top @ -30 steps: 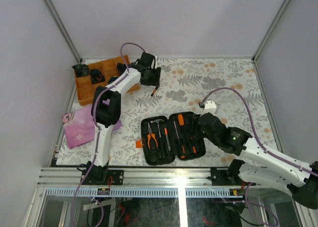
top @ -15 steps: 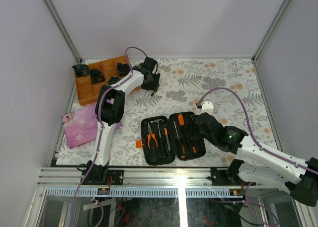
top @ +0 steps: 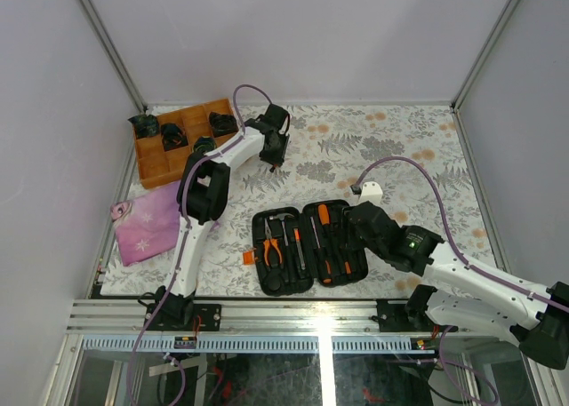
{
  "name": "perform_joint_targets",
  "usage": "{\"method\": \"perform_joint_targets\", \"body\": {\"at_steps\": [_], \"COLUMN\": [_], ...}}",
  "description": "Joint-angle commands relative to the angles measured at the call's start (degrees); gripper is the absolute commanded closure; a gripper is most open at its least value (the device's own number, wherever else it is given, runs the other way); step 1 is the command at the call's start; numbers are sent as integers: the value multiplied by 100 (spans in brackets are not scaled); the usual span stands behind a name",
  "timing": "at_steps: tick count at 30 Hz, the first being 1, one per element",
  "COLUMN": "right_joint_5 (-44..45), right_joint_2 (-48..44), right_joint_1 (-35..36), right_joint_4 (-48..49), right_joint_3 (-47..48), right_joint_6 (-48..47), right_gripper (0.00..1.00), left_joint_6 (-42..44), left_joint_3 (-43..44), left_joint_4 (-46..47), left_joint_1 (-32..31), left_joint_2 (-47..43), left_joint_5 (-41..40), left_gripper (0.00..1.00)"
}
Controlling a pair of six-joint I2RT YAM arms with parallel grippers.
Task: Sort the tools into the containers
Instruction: Pick up the screwdriver from the center of the board.
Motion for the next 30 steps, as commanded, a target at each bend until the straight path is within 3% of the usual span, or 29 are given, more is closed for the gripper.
{"method": "perform_joint_targets", "body": {"at_steps": [1,15,24,30], "right_joint_5": [55,104,410,867], "right_joint_2": [-105,-256,-507,-1269], "right_joint_1": [44,50,48,51], "right_joint_4": [21,32,25,418], "right_joint_3": [76,96,96,-195], "right_joint_6": [77,174,322,534], "right_gripper": [46,46,46,46], "left_joint_6": [72,-56,-586,-948], "left_joint_3": [80,-247,-1062,-1975], "left_joint_4": [-344,-277,187,790], "left_joint_1": [3,-24,-66,-81], "left_joint_2": [184,-313,-1303,-2326], "left_joint_5": [-72,-205,220,830], "left_gripper": [76,100,100,100]}}
